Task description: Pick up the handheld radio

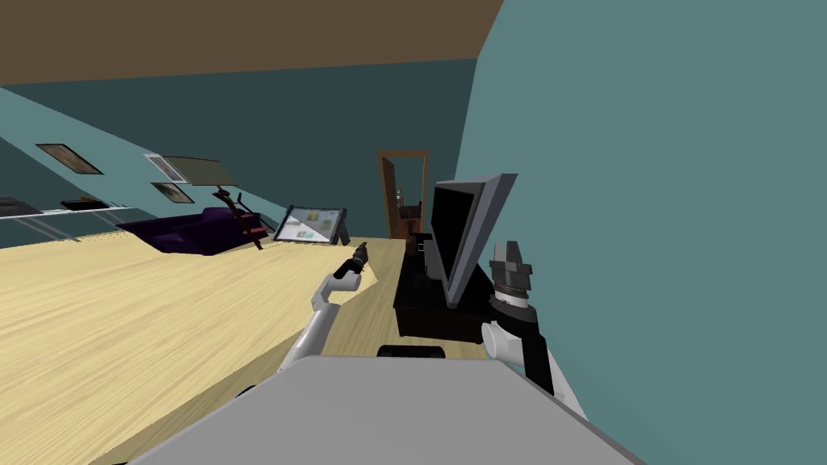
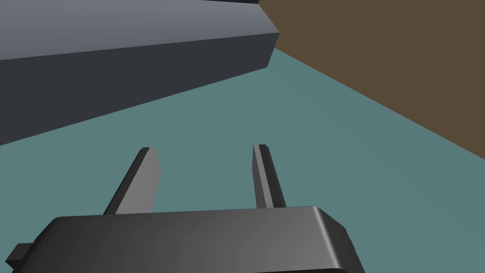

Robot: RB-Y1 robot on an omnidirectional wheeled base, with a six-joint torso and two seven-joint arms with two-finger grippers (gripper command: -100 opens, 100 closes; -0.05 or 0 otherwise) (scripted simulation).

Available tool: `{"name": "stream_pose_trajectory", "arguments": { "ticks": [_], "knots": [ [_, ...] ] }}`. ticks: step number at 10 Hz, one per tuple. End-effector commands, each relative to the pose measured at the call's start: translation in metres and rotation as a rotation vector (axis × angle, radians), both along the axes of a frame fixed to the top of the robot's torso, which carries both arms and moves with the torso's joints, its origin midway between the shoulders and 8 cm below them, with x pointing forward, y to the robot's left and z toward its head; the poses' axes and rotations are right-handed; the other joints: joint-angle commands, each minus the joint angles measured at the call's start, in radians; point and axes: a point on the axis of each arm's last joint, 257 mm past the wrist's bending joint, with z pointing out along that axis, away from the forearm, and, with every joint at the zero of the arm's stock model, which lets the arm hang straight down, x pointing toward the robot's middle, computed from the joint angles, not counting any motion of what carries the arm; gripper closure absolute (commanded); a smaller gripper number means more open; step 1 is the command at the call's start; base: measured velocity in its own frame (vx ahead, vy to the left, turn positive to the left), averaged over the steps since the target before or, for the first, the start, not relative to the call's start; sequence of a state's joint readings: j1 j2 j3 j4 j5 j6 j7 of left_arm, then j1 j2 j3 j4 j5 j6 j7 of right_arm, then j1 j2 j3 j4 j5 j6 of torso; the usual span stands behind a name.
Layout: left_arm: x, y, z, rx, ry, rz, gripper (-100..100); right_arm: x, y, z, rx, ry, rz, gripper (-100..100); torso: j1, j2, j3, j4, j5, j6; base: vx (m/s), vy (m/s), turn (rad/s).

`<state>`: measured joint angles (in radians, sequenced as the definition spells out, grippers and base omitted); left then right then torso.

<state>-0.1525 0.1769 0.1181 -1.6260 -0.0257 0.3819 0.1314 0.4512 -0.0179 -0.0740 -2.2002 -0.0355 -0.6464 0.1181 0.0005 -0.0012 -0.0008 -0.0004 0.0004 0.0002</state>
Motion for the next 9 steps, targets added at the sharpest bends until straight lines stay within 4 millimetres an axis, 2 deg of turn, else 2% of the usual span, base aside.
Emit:
{"name": "stream_pose_trajectory", "arguments": {
  "ticks": [1, 2, 4, 7, 9],
  "knots": [
    [0.0, 0.004, -0.014, -0.01, 0.053, 0.01, -100, 0.0, 0.0, 0.0, 0.0, 0.0, 0.0, 0, 0.0, 0.0, 0.0, 0.0, 0.0, 0.0, 0.004, 0.025, -0.069],
    [0.008, 0.005, -0.023, -0.024, 0.088, 0.016, -100, 0.0, 0.0, 0.0, 0.0, 0.0, 0.0, 0, 0.0, 0.0, 0.0, 0.0, 0.0, -0.001, 0.0, 0.027, -0.103],
    [0.006, 0.006, -0.033, -0.028, 0.127, 0.023, -100, 0.0, 0.0, 0.0, 0.0, 0.0, 0.0, 0, 0.0, 0.001, 0.0, 0.0, 0.0, -0.001, -0.004, 0.02, -0.039],
    [0.015, 0.008, -0.059, -0.06, 0.235, 0.041, -100, 0.0, 0.0, 0.0, 0.0, 0.0, 0.0, 0, -0.001, 0.001, 0.0, 0.0, 0.0, -0.001, 0.001, 0.012, -0.141],
    [0.01, 0.009, -0.07, -0.064, 0.278, 0.049, -100, 0.0, 0.0, 0.0, 0.0, 0.0, 0.0, 0, -0.001, 0.0, 0.0, 0.0, 0.0, -0.001, 0.001, 0.003, 0.006]
  ]
}}
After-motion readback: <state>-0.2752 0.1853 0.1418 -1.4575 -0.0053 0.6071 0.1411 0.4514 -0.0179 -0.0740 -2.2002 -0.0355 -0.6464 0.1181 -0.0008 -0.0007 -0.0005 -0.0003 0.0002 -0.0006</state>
